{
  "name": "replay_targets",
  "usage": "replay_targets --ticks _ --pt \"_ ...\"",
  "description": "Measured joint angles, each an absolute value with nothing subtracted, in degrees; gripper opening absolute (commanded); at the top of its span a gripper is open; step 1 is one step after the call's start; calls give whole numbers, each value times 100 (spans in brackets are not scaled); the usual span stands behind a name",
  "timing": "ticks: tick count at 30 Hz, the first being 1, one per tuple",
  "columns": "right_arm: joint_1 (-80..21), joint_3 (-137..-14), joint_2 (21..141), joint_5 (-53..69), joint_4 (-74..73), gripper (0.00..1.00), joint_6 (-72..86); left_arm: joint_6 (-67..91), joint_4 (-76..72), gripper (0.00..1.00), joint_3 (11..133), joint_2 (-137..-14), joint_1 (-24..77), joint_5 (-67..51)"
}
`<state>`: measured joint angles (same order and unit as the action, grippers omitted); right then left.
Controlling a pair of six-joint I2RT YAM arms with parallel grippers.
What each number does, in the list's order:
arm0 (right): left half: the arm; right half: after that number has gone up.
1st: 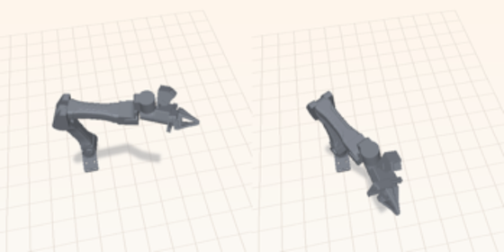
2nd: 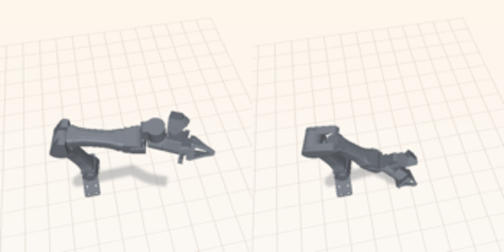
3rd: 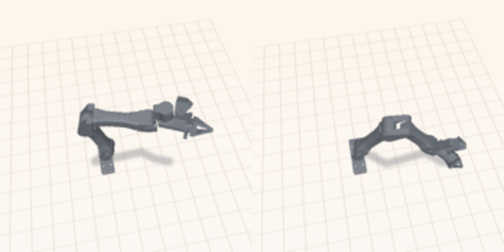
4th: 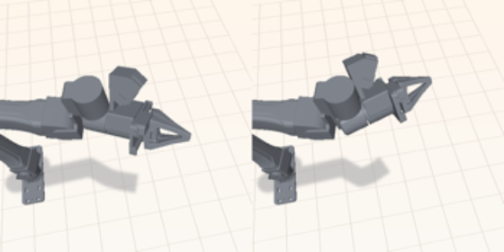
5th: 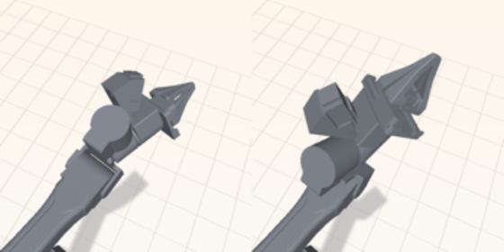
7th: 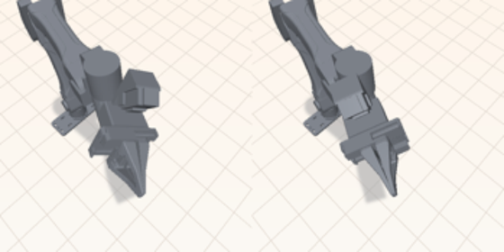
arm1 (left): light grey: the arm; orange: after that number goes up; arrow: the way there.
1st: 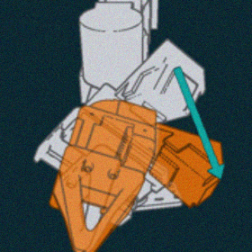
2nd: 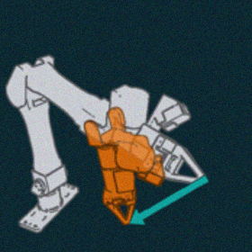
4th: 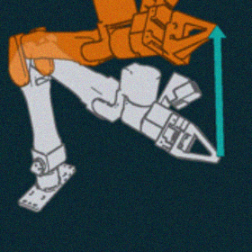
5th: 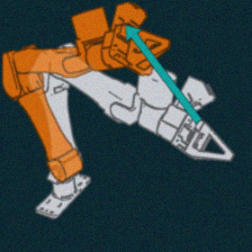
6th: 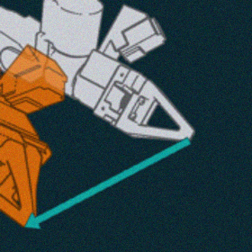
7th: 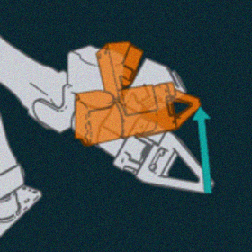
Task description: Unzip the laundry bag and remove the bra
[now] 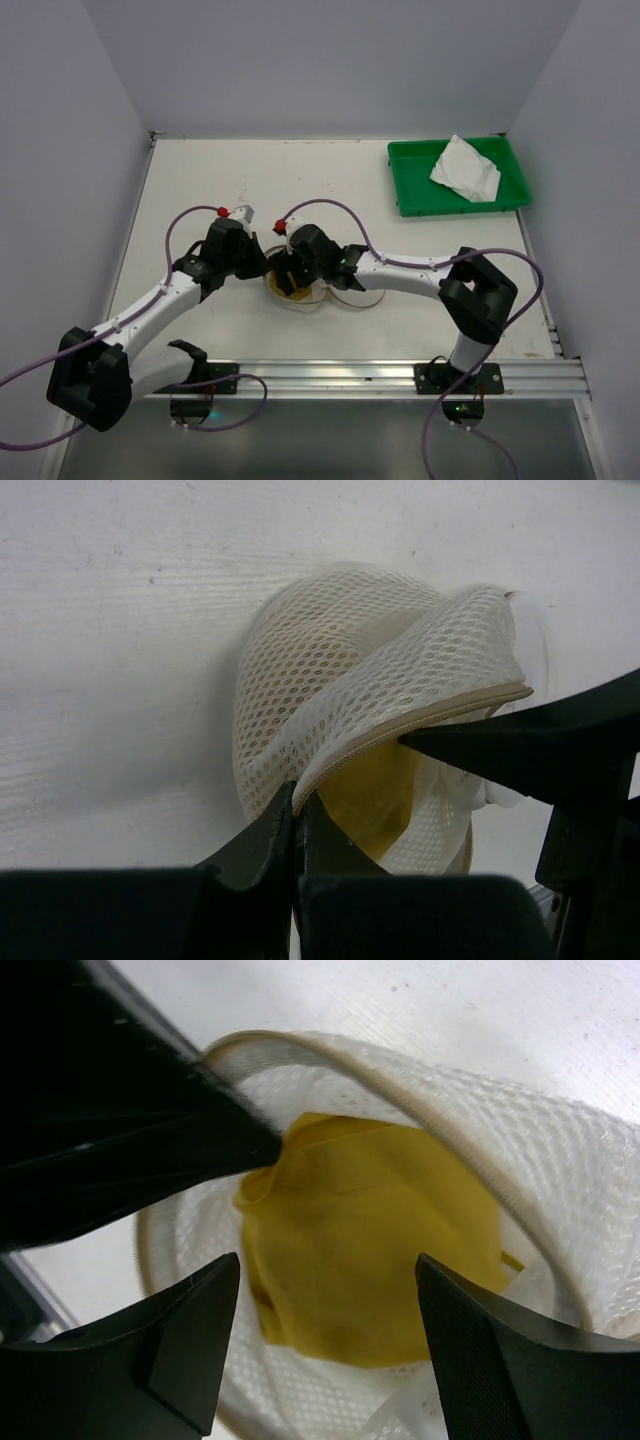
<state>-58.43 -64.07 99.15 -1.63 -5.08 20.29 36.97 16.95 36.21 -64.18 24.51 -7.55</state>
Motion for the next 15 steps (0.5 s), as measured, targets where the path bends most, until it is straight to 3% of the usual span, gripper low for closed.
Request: replay_targets --ticks 7,15 --pt "-5850 -6729 10355 -145 -711 86 1876 3747 1693 0 3402 -6309 2451 -718" --pt "-5898 -7323 10947 -211 -1212 89 1717 3793 1763 0 3380 -6320 2436 -604"
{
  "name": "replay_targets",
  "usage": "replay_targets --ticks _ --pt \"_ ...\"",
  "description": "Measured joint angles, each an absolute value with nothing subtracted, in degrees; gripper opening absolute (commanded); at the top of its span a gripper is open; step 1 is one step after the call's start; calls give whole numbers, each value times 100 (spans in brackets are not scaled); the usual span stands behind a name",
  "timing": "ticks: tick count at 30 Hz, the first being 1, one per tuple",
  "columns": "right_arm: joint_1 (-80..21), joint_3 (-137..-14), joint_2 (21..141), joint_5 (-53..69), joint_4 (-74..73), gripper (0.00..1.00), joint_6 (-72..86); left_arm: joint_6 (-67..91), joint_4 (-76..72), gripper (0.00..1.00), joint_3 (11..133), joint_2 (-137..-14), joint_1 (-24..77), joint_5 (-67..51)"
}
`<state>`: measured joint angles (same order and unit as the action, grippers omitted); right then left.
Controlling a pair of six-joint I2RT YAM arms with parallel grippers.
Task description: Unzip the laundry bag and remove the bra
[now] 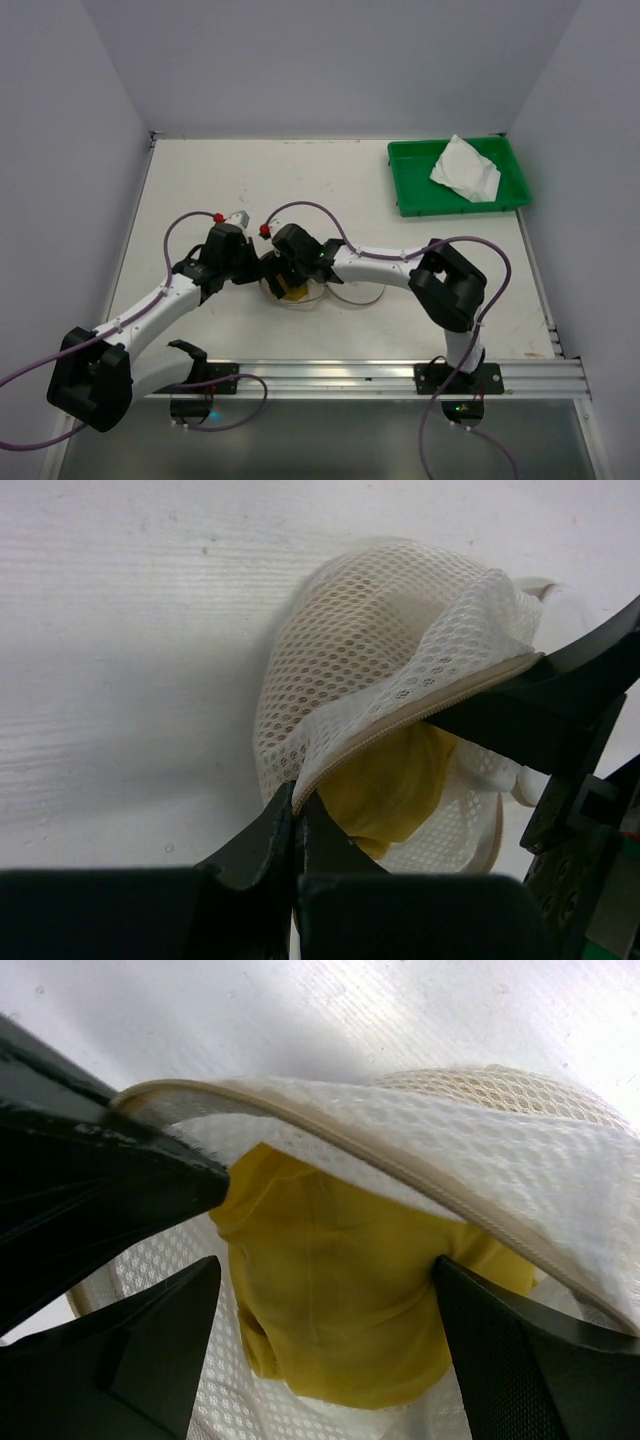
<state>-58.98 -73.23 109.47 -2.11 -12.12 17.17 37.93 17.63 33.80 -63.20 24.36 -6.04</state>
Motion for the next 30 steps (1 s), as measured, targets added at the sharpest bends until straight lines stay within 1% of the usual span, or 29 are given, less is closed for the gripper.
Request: replay_targets --ticks 2,3,4,5,6,8,9,10,14,19,23,25,30 --pt "-5898 -7524 11107 -266 -1404 87 1693 3795 1782 0 3341 -6337 2397 -504" --pt "-5898 -7605 11174 -318 -1476 78 1686 3798 1798 0 3310 -6346 2386 -451" --pt "-5898 -7649 11225 -373 -1520 72 1678 3800 1804 0 3297 -6355 2386 -454" --pt "-5900 -7651 11260 -403 -1544 64 1667 3800 1798 0 3293 -6361 2401 -471" --pt "-5905 -7647 11284 -449 -1581 47 1658 3800 1769 0 3293 -6364 2418 -478" --pt "-5913 -7590 11284 -510 -1586 27 1647 3800 1745 0 3293 -6364 2429 -491" --pt "-5913 -7544 11260 -526 -1562 13 1640 3800 1741 0 3293 -6368 2429 -491" --pt "-5913 -7481 11222 -543 -1531 9 1625 3800 1739 0 3293 -6370 2429 -491" --pt "-5913 -7122 10903 -563 -1415 0 1643 3800 1737 0 3293 -6379 2429 -491" --pt "-5913 -6639 10125 -440 -1382 0 1623 3800 1734 0 3293 -6392 2429 -491" --pt "-5900 -6370 9218 45 -1168 0 1564 3802 1723 0 3293 -6423 2429 -491" --pt "-5876 -6215 8785 366 -902 0 1535 3806 1726 0 3293 -6436 2429 -499" --pt "-5693 -5548 7682 1278 294 0 1590 3844 1702 0 3293 -6451 2429 -628"
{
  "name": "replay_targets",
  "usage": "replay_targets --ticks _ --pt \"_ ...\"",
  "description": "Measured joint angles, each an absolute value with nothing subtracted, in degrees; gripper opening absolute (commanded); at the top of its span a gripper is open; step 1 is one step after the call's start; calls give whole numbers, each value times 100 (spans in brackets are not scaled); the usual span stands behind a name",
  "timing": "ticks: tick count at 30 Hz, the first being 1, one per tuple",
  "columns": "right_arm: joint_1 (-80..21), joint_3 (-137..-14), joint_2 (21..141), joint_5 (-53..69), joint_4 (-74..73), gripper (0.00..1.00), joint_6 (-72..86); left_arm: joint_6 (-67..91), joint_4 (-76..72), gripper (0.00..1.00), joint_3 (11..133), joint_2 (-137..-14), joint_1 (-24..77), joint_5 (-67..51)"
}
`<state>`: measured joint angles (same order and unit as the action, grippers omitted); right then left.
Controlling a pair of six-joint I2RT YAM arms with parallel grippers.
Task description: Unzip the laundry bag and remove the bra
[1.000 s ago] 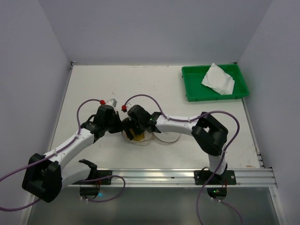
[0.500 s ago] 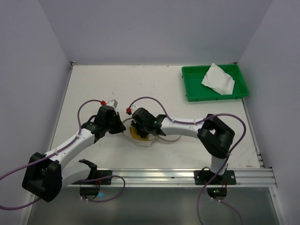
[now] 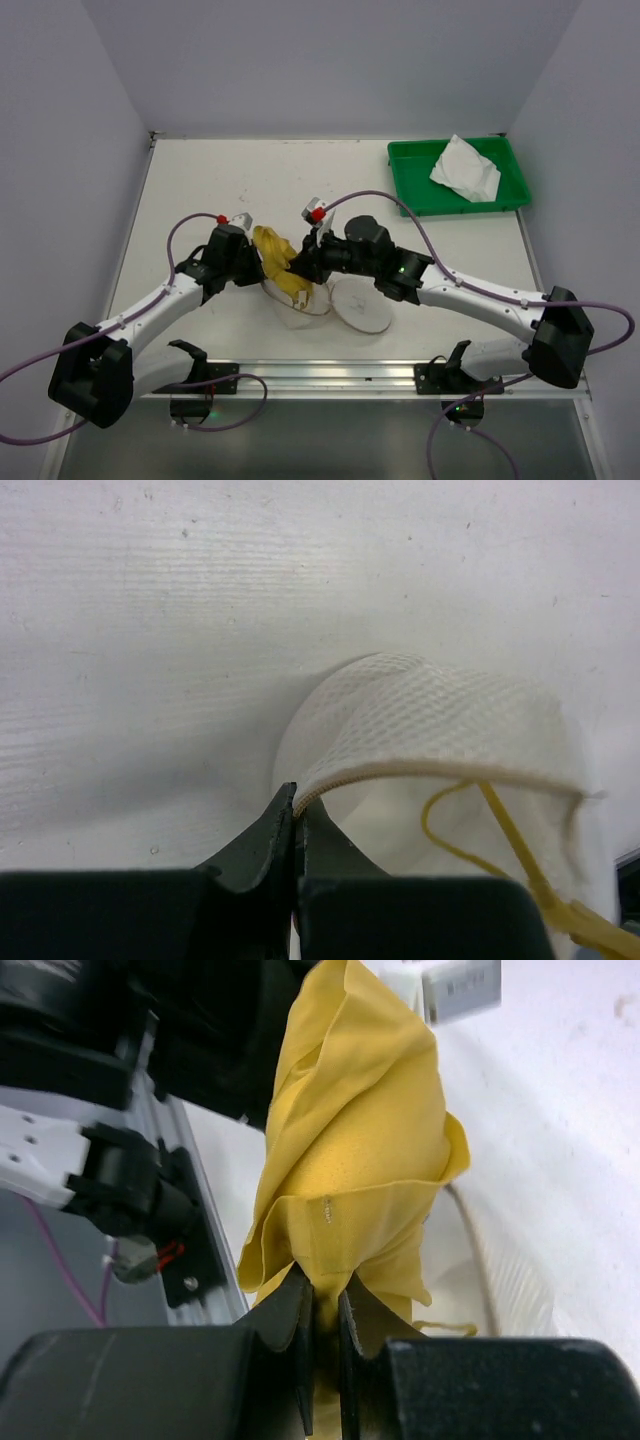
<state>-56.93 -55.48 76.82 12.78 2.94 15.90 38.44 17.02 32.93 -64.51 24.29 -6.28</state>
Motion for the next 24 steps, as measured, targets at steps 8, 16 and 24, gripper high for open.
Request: replay_targets --ticks 8,16,24 --pt "-5155 -5417 7341 1350 1417 0 2038 3846 1640 0 3288 -6462 2429 -744" --pt "-3671 -6077 7310 696 1151 0 1979 3844 1612 0 3203 -6455 2429 -744" --pt "-1500 -6875 7601 604 823 0 1686 3841 1570 0 3197 -6475 2429 -766"
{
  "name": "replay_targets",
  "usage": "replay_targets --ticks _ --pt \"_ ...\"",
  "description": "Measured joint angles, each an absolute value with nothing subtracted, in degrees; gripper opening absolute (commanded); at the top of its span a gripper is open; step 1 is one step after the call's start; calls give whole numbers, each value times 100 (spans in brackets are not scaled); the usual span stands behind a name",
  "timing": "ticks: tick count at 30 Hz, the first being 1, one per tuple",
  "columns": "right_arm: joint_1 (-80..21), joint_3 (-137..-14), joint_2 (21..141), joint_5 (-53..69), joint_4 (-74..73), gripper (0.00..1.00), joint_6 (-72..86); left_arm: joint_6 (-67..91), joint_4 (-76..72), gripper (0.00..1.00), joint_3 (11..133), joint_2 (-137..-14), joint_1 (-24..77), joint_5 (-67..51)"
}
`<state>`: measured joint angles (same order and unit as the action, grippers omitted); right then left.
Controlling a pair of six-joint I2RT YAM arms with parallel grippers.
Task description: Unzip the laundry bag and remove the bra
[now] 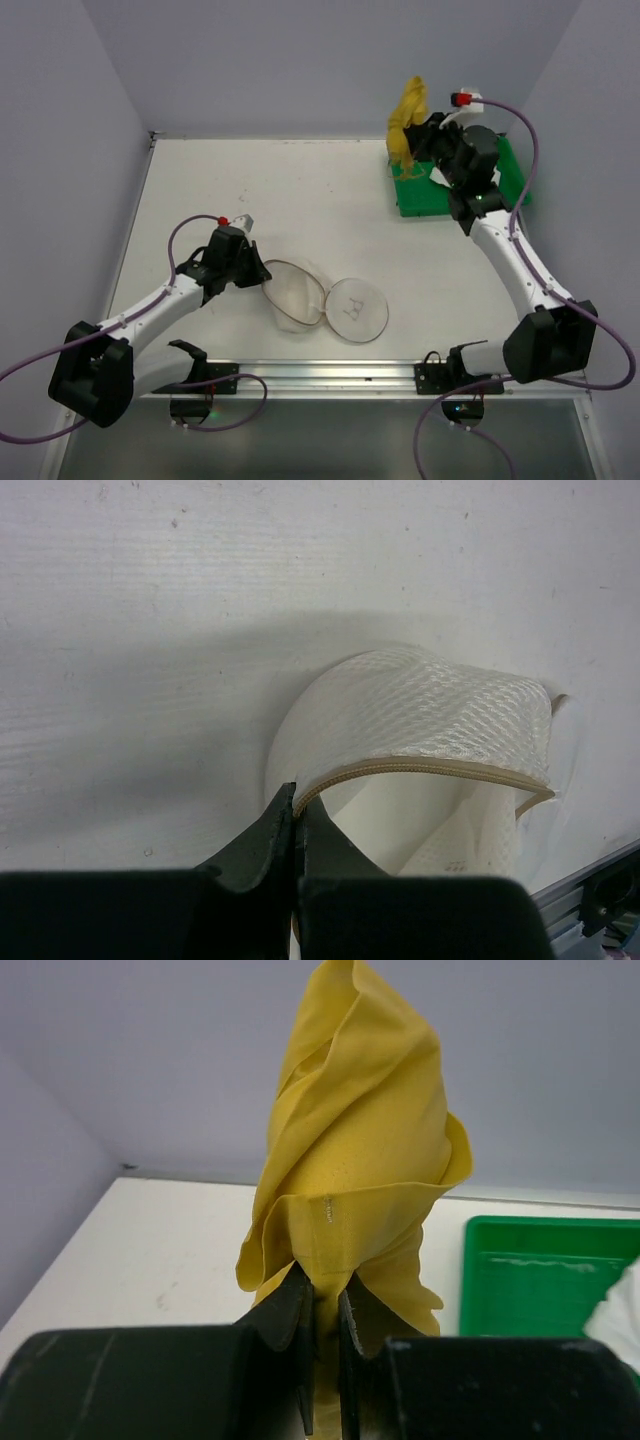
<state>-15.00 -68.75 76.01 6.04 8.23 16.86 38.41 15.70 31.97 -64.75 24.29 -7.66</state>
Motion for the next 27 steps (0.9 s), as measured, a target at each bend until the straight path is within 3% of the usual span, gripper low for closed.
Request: replay_targets --ticks 6,13,23,27 --pt "-333 -7662 9085 1107 805 0 1824 3839 1542 0 3197 -6536 2429 -832" --pt "49 -8788 11113 1214 82 0 1970 3835 1546 0 3199 -6569 2429 -851" --pt "156 -9445 11701 -117 -1332 0 1986 3789 1549 0 3203 -6587 2429 -849" --pt "174 -9679 11764 -268 -1688 17 1942 3789 1546 0 3205 -6676 2429 -854"
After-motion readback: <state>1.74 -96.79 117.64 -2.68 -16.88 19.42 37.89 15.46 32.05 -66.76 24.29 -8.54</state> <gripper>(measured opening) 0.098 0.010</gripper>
